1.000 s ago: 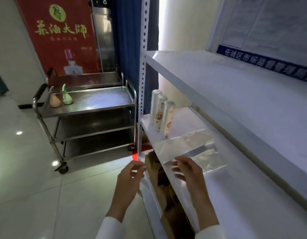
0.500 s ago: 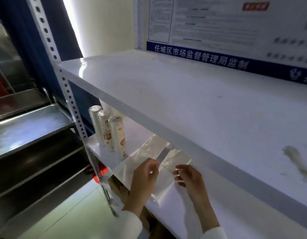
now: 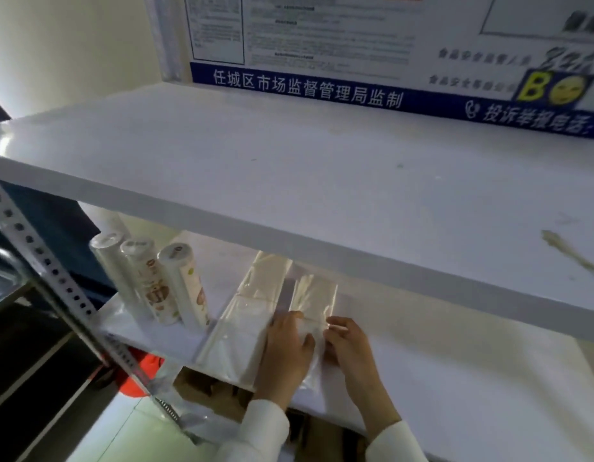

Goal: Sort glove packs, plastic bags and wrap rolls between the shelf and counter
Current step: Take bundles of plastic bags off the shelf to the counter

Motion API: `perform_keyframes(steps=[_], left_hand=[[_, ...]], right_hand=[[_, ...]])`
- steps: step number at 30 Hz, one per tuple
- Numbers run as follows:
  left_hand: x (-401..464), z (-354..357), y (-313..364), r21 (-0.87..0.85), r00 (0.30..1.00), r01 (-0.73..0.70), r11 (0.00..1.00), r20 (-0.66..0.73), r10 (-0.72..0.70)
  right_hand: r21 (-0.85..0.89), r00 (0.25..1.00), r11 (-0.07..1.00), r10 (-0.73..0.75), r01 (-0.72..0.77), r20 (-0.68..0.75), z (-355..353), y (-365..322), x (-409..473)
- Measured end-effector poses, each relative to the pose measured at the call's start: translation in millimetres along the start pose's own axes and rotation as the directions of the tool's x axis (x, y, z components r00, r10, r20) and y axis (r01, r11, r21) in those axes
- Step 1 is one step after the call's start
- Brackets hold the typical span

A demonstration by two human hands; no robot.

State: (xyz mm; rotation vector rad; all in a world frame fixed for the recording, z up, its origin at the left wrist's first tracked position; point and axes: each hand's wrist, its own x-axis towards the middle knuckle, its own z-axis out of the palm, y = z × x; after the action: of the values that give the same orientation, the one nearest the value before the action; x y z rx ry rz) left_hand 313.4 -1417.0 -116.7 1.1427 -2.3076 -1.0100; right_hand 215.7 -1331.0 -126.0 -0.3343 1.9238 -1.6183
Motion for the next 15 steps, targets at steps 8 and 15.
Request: perform_keyframes(steps=[8, 15], left_hand=[[-6.1, 0.3, 4.9, -0.317, 0.991, 0.133, 0.939, 0.039, -0.128], [-24.9, 4.4, 14.3, -0.574, 0.971, 0.199, 0.794, 0.224, -0.082]], right_hand=[[0.082, 0.996, 0.996, 0.04, -0.033, -0.079, -6.2, -1.1, -25.9], [0.145, 0.978, 0.988, -0.019, 0.05, -0.207, -30.9, -1.4, -58.5]])
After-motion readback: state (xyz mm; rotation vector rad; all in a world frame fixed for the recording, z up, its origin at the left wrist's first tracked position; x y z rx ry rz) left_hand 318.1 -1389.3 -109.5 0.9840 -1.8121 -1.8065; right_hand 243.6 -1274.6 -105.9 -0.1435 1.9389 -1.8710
